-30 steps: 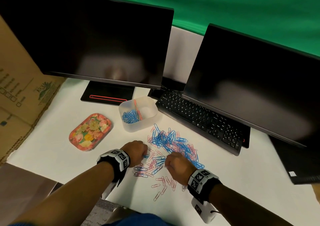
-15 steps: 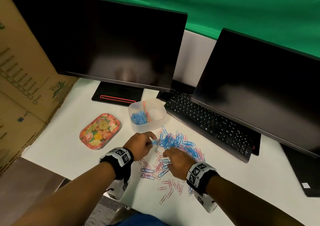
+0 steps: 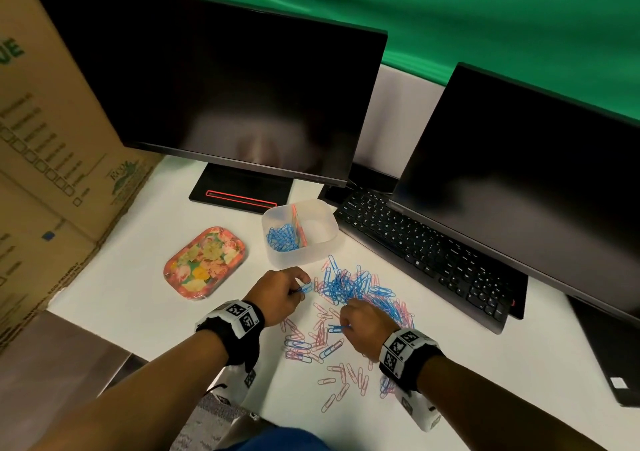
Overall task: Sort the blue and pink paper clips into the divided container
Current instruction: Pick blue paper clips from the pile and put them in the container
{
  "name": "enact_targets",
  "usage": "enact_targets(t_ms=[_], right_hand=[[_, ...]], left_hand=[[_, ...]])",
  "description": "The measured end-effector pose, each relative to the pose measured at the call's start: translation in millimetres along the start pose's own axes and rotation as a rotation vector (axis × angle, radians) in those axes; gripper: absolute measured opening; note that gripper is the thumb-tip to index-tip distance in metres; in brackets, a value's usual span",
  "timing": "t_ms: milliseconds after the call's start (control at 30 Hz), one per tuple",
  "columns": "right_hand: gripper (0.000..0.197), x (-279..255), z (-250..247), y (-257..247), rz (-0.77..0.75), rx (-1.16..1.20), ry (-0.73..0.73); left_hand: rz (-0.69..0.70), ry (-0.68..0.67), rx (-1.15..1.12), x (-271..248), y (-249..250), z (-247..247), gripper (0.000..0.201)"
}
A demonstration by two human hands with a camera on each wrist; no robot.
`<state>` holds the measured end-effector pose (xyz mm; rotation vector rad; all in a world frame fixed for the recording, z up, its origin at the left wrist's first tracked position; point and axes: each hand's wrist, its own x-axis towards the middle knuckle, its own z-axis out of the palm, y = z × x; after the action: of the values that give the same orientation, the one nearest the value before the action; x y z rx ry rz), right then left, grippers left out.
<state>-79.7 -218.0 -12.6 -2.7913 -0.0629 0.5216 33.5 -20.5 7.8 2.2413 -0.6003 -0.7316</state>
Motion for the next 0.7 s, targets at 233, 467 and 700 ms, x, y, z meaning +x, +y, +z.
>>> enact_targets(t_ms=[233, 467, 700], right_hand=[[0.010, -5, -5, 9, 0.102, 0.236, 0.021], [0.017, -3, -9, 6, 0.329, 0.740, 0.074], [0.017, 1, -29, -15, 0.440, 1.188, 0.042]], left_hand=[[-0.034, 0.039, -0.141, -1, 5, -6, 0.026], [-0.074, 0.137, -0.386, 10, 21, -27, 0.035], [-0.139, 0.235, -0.246, 40, 33, -64, 0.038]])
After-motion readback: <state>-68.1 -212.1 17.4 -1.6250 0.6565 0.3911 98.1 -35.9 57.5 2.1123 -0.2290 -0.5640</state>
